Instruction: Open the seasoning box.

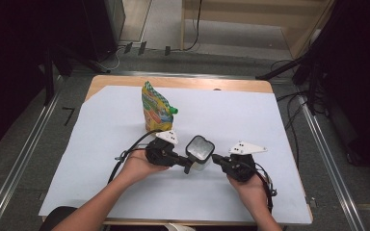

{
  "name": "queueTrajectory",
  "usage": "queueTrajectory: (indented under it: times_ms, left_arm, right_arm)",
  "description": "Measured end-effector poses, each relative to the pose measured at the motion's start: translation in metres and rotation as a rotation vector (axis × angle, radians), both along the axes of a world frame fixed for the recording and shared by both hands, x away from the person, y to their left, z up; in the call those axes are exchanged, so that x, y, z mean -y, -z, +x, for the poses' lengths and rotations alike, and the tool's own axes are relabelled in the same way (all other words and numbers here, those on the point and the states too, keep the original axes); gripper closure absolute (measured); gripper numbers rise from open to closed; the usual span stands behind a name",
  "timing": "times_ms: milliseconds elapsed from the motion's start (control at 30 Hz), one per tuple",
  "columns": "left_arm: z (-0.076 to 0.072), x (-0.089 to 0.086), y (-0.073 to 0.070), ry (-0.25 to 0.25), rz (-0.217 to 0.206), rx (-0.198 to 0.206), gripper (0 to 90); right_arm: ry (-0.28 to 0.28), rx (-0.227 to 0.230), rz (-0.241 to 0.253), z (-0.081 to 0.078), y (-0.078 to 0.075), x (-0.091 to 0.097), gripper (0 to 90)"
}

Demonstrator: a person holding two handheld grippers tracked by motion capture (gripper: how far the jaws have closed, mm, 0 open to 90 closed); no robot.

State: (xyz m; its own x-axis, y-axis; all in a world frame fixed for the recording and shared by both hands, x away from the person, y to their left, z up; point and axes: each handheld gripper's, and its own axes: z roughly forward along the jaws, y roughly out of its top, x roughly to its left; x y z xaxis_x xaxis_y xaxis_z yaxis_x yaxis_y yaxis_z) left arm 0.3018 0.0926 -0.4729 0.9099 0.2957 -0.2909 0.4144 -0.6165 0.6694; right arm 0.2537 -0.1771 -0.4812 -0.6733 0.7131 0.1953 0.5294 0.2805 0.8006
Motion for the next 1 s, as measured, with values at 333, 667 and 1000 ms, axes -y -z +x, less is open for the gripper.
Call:
queueTrajectory:
  times_ms: [333, 667, 1000]
  left_arm:
    - [-0.008, 0.016, 0.003, 0.029, -0.001, 0.005, 90.0]
    - [-0.014, 0.03, 0.005, 0.059, -0.018, 0.001, 89.2]
    - [-0.011, 0.01, -0.007, 0.097, -0.01, -0.032, 80.2]
  right_arm:
    - [0.029, 0.002, 0.009, 0.007, 0.001, 0.0, 90.0]
    - [0.047, -0.006, 0.004, 0.014, 0.005, -0.005, 90.0]
    - [0.051, -0.015, -0.004, -0.001, -0.007, 0.001, 90.0]
